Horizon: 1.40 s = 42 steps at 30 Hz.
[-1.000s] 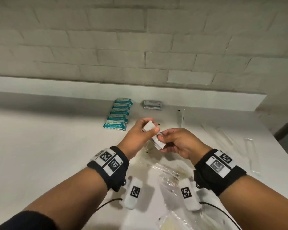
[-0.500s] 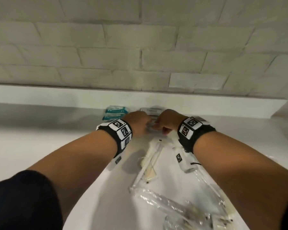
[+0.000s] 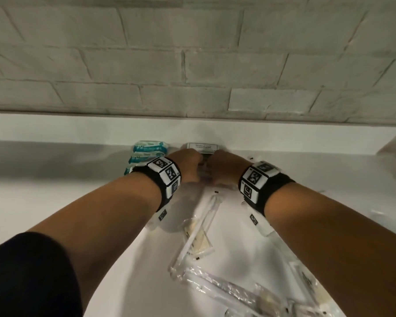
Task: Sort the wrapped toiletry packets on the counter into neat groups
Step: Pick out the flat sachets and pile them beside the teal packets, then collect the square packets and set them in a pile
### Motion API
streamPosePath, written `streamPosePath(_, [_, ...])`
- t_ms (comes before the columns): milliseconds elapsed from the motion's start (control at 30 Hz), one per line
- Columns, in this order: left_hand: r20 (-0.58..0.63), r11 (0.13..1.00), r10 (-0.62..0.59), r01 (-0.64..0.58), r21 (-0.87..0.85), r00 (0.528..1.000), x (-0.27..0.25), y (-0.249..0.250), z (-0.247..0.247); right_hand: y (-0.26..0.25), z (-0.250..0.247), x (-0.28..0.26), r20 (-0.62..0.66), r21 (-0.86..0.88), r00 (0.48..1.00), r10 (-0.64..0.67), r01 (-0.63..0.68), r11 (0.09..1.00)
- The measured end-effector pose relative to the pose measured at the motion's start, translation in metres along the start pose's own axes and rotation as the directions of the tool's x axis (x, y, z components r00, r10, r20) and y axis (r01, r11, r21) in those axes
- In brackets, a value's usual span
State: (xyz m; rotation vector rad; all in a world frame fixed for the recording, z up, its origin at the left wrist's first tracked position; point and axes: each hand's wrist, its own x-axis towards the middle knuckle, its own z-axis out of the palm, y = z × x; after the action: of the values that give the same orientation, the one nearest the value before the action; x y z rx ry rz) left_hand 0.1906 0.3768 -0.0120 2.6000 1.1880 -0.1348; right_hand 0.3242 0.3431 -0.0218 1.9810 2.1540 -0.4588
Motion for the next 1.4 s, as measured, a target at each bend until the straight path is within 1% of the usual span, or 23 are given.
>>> streamPosePath(167, [-0.012,1.0,-0.005,0.005,0.021,1.0,0.001,0.001,0.002,0.003,0.004,0.003,-0.04,-0.011,0.999,-0.009,0.009,1.0])
streamPosePath(300, [0.004,1.0,-0.008,0.008,0.008,1.0,0.001,0.001,0.001,0.003,0.004,0.003,-0.033,-0.007,0.999,-0.017,0.016,1.0])
streamPosePath(533, [0.048,0.999,-0.005,0.004,0.034,0.999,0.004,0.001,0.003,0.002,0.003,0.002,-0.025,-0.021,0.999,-0.02,0.02,1.0])
streamPosePath(700, [0.041,0.999,0.004,-0.006,0.05,0.999,0.005,-0.001,0.004,0.004,0.005,0.0,-0.037,-0.034,0.999,-0.026,0.024,0.999])
streamPosePath(767, [0.02,1.0,0.01,-0.01,0.013,1.0,0.004,-0.004,0.007,0.006,0.003,-0.003,-0.051,0.025,0.998,-0.033,0.034,0.999])
streamPosePath(800, [-0.002,1.0,0.017,-0.017,-0.019,1.0,0.001,-0.006,0.008,0.008,0.001,-0.006,-0.045,0.101,0.998,-0.036,0.041,0.994])
streamPosePath(867, [-0.137,0.996,0.028,-0.038,-0.076,0.99,-0.007,-0.009,0.007,0.013,-0.006,-0.017,-0.044,0.293,0.998,-0.046,0.057,0.954])
streamPosePath(900, [-0.199,0.995,0.033,-0.052,-0.087,0.979,-0.014,-0.008,0.005,0.017,-0.009,-0.025,-0.067,0.361,0.997,-0.044,0.065,0.93])
streamPosePath(933, [-0.23,0.995,0.035,-0.054,-0.079,0.972,-0.022,-0.006,0.001,0.023,-0.013,-0.034,-0.087,0.387,0.996,-0.011,0.044,0.921])
streamPosePath(967, [-0.229,0.997,0.048,-0.062,-0.054,0.972,-0.03,-0.005,-0.002,0.03,-0.015,-0.045,-0.107,0.391,0.994,0.034,0.011,0.92])
streamPosePath(1000, [-0.181,0.998,0.052,-0.054,-0.009,0.982,-0.038,-0.002,-0.005,0.037,-0.016,-0.056,-0.128,0.375,0.989,0.071,-0.018,0.927])
streamPosePath(1033, [-0.109,0.998,0.061,-0.057,0.038,0.992,-0.047,0.001,-0.006,0.046,-0.014,-0.067,-0.126,0.357,0.988,0.09,-0.04,0.933])
streamPosePath(1067, [-0.026,0.996,0.064,-0.062,0.071,0.998,-0.057,0.004,-0.005,0.052,-0.011,-0.08,-0.097,0.313,0.992,0.079,-0.045,0.949])
streamPosePath(1100, [0.048,0.993,0.08,-0.084,0.082,0.996,-0.067,0.005,-0.001,0.057,-0.004,-0.092,-0.039,0.262,0.997,0.064,-0.052,0.964])
streamPosePath(1133, [0.11,0.99,0.101,-0.111,0.087,0.989,-0.079,0.009,0.004,0.06,0.006,-0.105,0.009,0.205,0.999,0.051,-0.052,0.977])
streamPosePath(1167, [0.147,0.985,0.128,-0.142,0.093,0.981,-0.09,0.01,0.01,0.064,0.016,-0.115,0.051,0.16,0.998,0.048,-0.055,0.986])
streamPosePath(1200, [0.175,0.981,0.143,-0.162,0.102,0.974,-0.1,0.013,0.015,0.067,0.025,-0.128,0.077,0.154,0.996,0.049,-0.06,0.986])
streamPosePath(1300, [0.195,0.98,0.165,-0.182,0.074,0.967,-0.127,0.026,0.028,0.071,0.041,-0.168,0.126,0.286,0.992,-0.004,-0.032,0.958])
streamPosePath(1400, [0.203,0.986,0.152,-0.162,0.036,0.967,-0.148,0.039,0.033,0.071,0.042,-0.2,0.097,0.185,0.995,-0.018,0.0,0.983])
